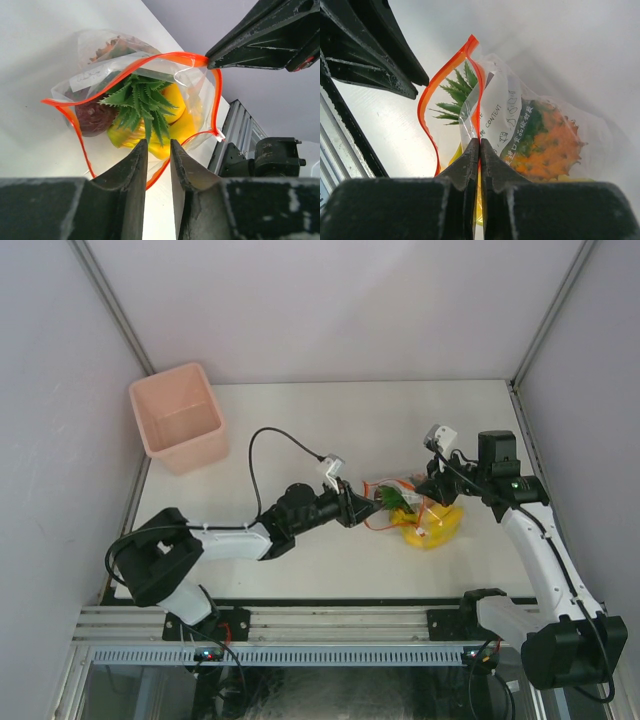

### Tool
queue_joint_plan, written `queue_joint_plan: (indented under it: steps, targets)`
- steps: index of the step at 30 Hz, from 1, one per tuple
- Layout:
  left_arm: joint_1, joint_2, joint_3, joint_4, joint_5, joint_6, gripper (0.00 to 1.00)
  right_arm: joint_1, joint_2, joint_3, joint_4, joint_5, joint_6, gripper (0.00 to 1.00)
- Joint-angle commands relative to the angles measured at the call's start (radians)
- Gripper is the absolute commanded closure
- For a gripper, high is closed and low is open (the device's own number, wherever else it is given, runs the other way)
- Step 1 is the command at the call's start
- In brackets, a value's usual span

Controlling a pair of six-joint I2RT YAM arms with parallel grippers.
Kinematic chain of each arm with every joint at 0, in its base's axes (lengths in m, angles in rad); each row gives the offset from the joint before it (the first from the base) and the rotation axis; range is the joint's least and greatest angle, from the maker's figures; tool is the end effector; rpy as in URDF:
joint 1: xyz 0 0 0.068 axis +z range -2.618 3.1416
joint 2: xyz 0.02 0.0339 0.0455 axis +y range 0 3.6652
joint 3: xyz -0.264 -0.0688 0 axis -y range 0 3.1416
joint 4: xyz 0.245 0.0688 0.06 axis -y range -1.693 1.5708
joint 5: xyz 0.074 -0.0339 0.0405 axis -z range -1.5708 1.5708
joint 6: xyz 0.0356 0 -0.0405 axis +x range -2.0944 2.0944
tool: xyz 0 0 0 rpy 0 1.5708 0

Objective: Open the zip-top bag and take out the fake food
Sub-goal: Pick up the fake fruit from the zipper food storage bag.

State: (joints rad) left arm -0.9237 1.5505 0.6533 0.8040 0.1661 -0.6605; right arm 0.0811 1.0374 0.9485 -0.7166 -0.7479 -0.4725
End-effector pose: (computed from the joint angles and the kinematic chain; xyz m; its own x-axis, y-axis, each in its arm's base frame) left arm 0.1900 -0.2613 0.2132 -0.5879 -0.2256 -0.7768 0.6653 0.4114 -0.6230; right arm 0.2018 0.0407 0.3066 -0.3993 -0.3672 -0.8401 -0.7982 0.5901 0.1215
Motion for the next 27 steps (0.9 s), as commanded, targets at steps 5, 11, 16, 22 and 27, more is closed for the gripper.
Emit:
queue_joint_plan:
  steps: [5, 11, 16, 22, 27]
  targets:
    - [-0.042, 0.012, -0.027, 0.149, -0.078, -0.136, 0.47, 0.017, -0.014, 0.004, 0.011, -0.027, -0.017, 1.0]
    - [-0.051, 0.063, -0.025, 0.173, -0.188, -0.283, 0.26, 0.024, -0.011, 0.004, 0.014, -0.027, -0.016, 1.0]
    - [-0.059, 0.129, 0.076, 0.082, -0.216, -0.281, 0.26, 0.028, -0.013, 0.004, 0.013, -0.022, -0.017, 1.0]
    - [-0.06, 0.19, 0.17, 0.039, -0.194, -0.273, 0.32, 0.029, -0.013, 0.004, 0.013, -0.022, -0.017, 1.0]
    - [-0.061, 0.201, 0.168, 0.016, -0.193, -0.263, 0.36, 0.029, -0.016, 0.004, 0.016, -0.008, -0.016, 1.0]
